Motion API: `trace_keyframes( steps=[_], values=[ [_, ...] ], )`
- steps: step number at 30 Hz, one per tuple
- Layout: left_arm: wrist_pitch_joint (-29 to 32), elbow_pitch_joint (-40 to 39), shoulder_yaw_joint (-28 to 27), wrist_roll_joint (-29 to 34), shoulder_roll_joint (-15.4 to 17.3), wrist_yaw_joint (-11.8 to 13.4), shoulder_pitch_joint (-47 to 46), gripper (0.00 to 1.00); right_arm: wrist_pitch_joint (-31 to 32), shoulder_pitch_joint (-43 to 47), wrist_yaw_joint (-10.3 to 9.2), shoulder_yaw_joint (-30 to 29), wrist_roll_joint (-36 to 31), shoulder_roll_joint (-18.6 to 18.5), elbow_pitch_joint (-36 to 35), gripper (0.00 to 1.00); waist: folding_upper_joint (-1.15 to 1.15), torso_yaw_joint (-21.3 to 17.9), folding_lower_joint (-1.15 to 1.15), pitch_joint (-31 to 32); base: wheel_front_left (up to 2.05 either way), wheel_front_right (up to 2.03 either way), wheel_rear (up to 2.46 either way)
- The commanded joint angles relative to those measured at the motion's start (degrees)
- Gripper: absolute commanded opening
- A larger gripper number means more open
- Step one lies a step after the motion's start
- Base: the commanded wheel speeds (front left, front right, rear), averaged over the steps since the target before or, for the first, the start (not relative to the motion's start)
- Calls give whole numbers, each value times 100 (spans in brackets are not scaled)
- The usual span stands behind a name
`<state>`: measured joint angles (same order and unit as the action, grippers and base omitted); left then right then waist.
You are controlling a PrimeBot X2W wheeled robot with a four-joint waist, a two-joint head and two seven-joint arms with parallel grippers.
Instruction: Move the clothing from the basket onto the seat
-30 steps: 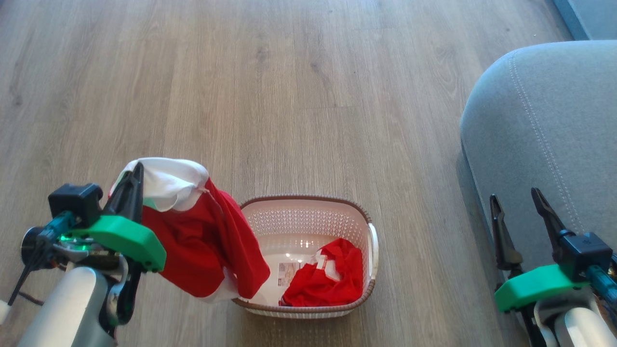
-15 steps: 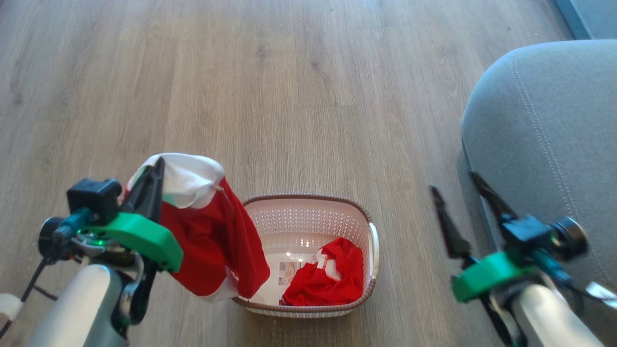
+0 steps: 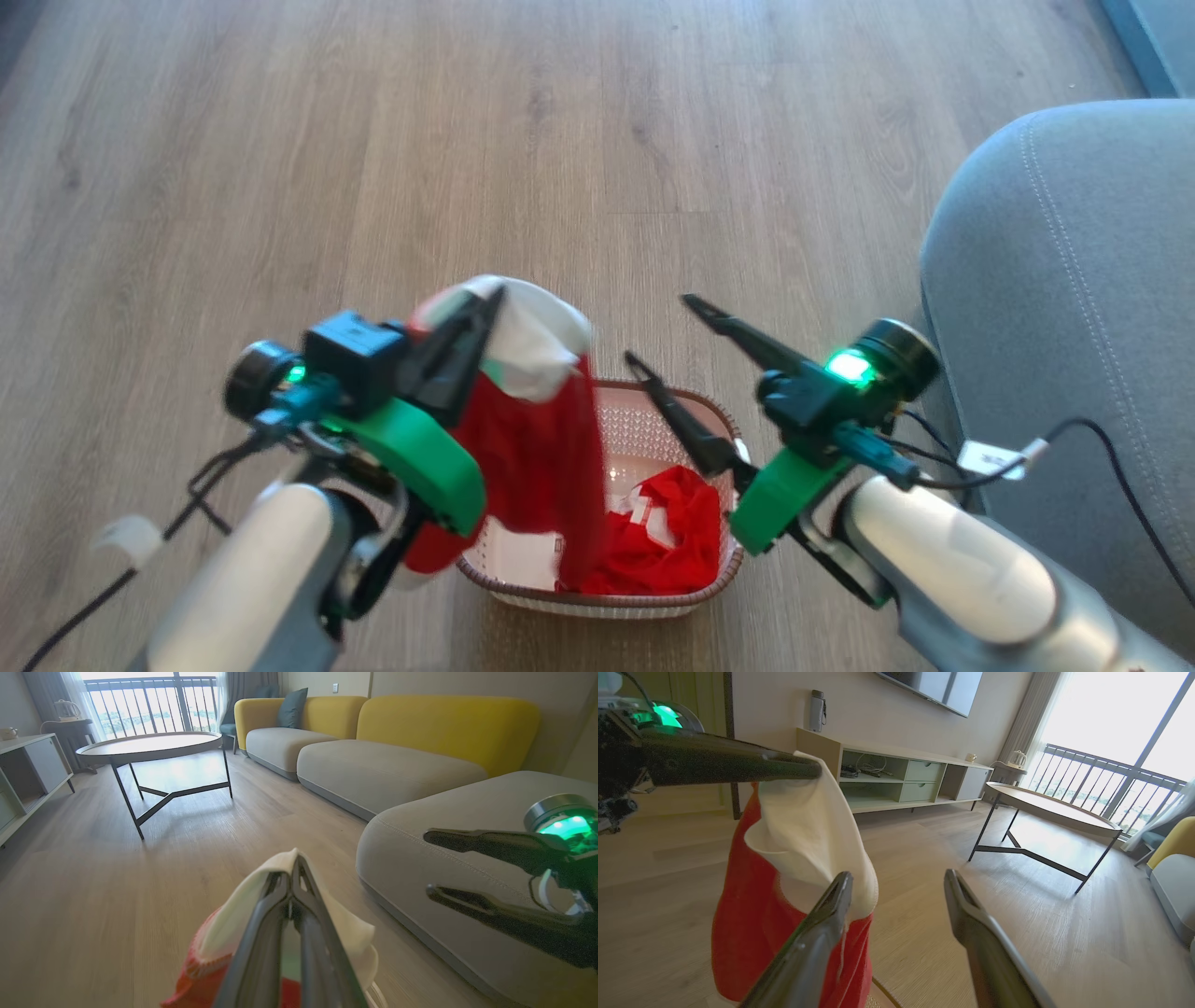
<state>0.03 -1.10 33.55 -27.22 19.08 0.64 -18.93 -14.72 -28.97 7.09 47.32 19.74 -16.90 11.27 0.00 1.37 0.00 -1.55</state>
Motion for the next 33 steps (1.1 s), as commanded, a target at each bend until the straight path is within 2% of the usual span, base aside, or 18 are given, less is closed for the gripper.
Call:
trace_keyframes(
  steps=[1, 8, 23, 24, 26, 33],
  values=[
    [24, -237, -187, 66, 56, -45, -399, 0, -28, -221, 40, 83, 78, -23, -117, 100, 0, 16, 0, 4, 0, 0, 0],
    [84, -369, 243, 164, -70, -294, -480, 0, -28, -773, 40, 857, 583, -74, 58, 100, 0, 72, 0, 39, 0, 0, 0],
    [147, -629, 663, 56, -147, -495, -414, 0, -28, -915, 40, 1543, 1514, -214, 457, 100, 0, 64, 0, 120, 0, 0, 0],
    [146, -624, 672, 49, -146, -499, -411, 0, -28, -926, 40, 1561, 1570, -209, 481, 51, 0, 60, 0, 129, 0, 0, 0],
    [145, -618, 685, 32, -146, -502, -408, 0, -28, -946, 40, 1569, 1679, -199, 513, 0, 0, 53, 0, 136, 0, 0, 0],
    [134, -620, 714, -12, -150, -511, -411, 0, -28, -987, 40, 1568, 1824, -217, 580, 0, 0, 46, 0, 150, 0, 0, 0]
  ],
)
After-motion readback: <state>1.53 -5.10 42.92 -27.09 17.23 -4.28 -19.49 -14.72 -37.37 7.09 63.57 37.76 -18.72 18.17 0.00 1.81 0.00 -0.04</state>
